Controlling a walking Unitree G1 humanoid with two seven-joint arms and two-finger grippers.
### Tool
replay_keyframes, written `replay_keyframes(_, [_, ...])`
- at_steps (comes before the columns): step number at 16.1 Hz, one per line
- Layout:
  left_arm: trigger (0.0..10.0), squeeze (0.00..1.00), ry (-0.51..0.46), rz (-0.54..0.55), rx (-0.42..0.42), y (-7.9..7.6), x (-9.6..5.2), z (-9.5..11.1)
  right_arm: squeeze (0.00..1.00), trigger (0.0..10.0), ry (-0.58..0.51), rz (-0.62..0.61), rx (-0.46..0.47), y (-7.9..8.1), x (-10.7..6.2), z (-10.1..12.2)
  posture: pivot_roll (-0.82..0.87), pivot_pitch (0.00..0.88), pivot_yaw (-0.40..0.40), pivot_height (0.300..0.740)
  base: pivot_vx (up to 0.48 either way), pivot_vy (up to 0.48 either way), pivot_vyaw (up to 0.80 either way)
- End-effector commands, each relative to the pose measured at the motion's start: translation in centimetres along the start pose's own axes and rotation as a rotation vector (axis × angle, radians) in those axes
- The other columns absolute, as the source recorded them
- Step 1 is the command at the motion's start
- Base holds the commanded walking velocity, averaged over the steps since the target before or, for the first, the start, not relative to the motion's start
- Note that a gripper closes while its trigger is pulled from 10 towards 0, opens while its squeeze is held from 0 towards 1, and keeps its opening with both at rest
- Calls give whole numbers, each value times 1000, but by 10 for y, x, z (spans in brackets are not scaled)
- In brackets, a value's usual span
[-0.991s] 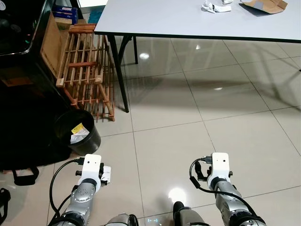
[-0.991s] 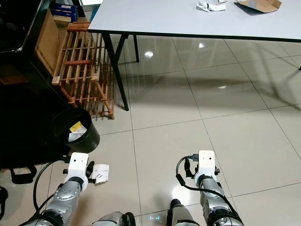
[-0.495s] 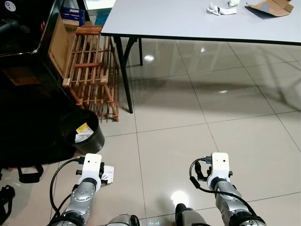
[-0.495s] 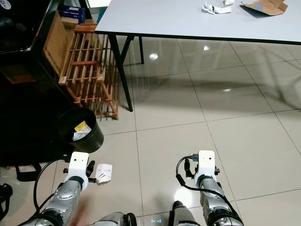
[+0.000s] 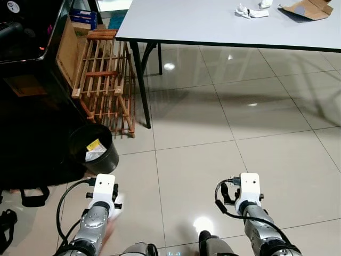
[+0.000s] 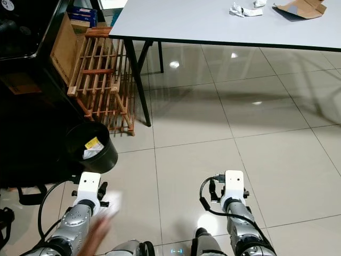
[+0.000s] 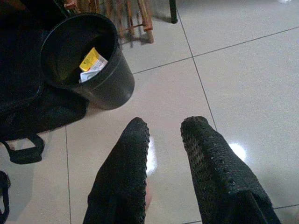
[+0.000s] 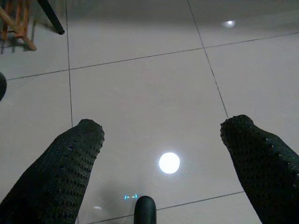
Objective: Picking trash to rubbish bin
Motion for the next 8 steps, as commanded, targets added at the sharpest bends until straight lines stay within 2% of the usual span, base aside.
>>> replay_keyframes(1, [10000,0,38,-4,5,1,-3,-10,0,10000,28,-7,3,-2,-4,-9,-20,180,72,740,0,0,0])
replay_keyframes(8, [10000,0,39,2,3,3,-3,-10,0,10000,28,-5,4,-1,-3,-9,-16,183,74,740,0,0,0])
Point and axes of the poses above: a point about 5 cm out from each wrist's last joint towards the gripper, its own x axis pointing out of the wrist towards the gripper, its own z axis along the axis of the wrist's last joint, y = z × x, the point moved 2 cm from there along x, pointing out of the wrist towards the gripper, and after that the axes turned 5 degrees about x, right-handed, at the moved point
